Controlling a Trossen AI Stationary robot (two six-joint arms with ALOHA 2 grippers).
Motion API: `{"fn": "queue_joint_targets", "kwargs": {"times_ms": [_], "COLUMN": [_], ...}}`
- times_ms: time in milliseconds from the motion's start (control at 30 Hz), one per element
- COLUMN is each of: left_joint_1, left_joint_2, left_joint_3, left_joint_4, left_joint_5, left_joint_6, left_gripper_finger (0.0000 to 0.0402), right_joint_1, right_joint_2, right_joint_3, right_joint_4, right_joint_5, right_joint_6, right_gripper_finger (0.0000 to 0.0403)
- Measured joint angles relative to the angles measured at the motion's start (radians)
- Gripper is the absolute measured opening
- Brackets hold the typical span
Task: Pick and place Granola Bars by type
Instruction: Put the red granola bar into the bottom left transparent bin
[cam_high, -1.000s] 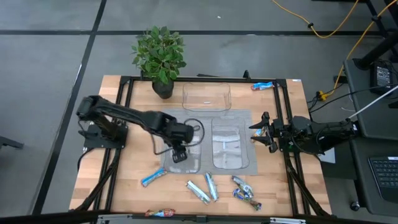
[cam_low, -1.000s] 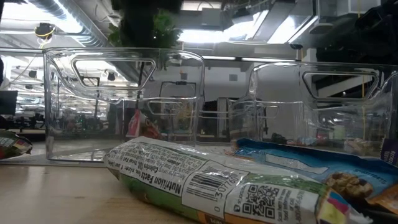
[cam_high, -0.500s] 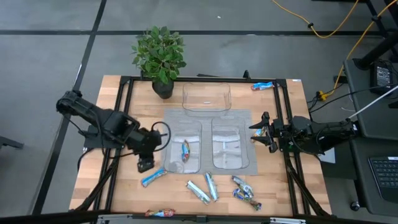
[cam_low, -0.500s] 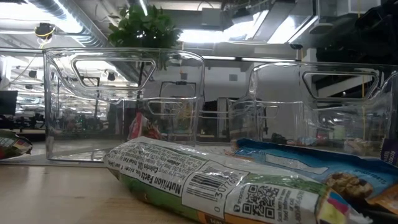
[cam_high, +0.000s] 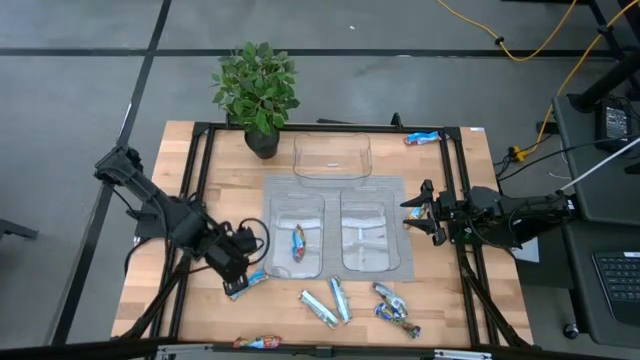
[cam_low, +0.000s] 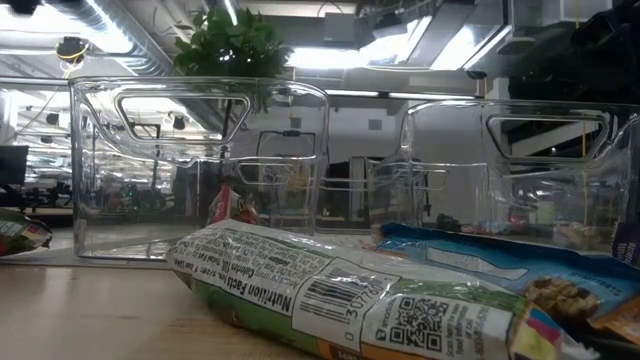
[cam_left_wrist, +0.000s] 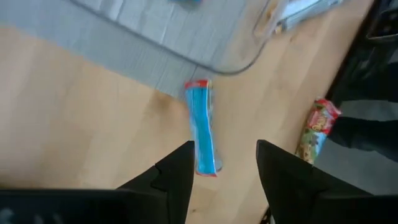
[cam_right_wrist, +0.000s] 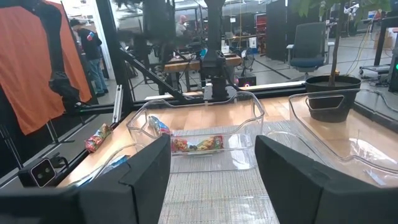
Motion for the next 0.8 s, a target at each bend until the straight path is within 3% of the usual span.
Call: {"fn": "queue_joint_targets", "kwargs": {"times_ms": [367,600,800], "left_joint_1": [-0.097,-0.132,-0.133], "left_joint_2": [-0.001,-0.001,0.001], "left_joint_3": [-0.259,-0.401,-0.483], "left_joint_4": [0.247,0.476,0.593], "left_joint_5": [0.053,0.024,-0.005], "left_joint_6": [-0.264,-0.377,-0.41], "left_gripper_finger": [0.023,0.0273,0.0288], "right_joint_1": [0.0,0.0,0.0], "right_joint_2": [0.0,0.0,0.0], "right_joint_3": [0.0,0.0,0.0], "right_joint_4": [0.0,0.0,0.0], "right_joint_5": [0.0,0.0,0.0], "right_joint_6": [0.0,0.001,0.001], "right_gripper_finger": [0.0236,0.0236,0.0236]}}
